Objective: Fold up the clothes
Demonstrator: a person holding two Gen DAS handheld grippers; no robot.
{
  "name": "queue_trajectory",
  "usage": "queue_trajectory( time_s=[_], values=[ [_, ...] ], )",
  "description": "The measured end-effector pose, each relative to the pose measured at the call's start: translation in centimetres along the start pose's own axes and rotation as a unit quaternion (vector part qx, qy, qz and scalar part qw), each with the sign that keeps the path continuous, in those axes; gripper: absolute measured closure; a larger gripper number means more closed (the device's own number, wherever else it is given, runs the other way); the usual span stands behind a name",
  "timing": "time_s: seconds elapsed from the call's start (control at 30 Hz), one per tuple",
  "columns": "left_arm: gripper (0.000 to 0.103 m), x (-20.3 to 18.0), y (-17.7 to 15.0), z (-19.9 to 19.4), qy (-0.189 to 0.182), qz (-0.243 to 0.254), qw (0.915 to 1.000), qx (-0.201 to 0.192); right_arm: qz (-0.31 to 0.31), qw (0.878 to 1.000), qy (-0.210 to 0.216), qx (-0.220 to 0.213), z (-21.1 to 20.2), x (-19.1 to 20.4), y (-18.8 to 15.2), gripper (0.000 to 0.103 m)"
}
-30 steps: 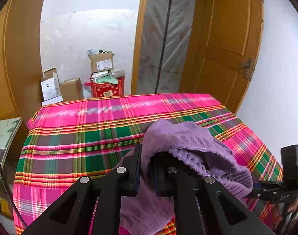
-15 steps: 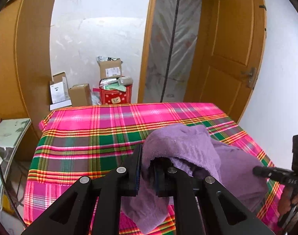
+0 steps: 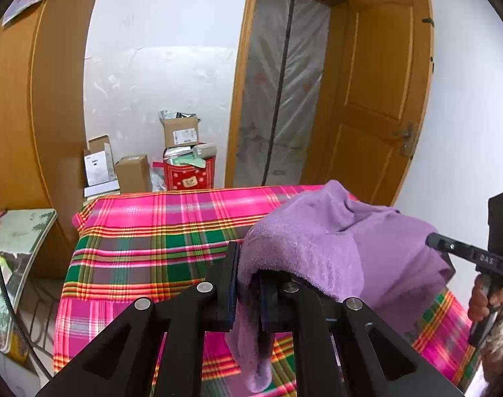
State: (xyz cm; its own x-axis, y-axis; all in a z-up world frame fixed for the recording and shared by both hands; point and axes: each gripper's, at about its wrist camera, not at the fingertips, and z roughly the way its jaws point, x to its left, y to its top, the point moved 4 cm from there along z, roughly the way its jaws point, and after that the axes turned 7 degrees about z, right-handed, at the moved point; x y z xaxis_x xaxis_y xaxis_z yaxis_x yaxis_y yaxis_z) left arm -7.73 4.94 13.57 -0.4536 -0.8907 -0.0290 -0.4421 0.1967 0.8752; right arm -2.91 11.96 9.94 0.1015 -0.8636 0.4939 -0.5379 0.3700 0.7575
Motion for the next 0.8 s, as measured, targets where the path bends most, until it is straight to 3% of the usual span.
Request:
queue_trajectory(
  time_s=[0.37, 0.53, 0.8],
  values=[
    [0.092, -0.3, -0.2, -3.1, -0.005, -0.018, 0.9998, -0.006, -0.026, 0.999, -0.014, -0.019, -3.3, 0.5, 1.6, 0.091],
    [0.092, 0.9, -2.7, -2.1, 0.005, -0.043, 0.9987, 0.027, -0.029, 0.999, -0.031, -0.007, -3.4, -0.1, 1.2, 0.091],
    [0.091, 3.7, -6.7, 1.9, 0.039, -0.065, 0.9939, 0.080, -0.016, 0.994, -0.100, 0.041, 1.0, -3.5, -1.1, 0.091]
  ],
)
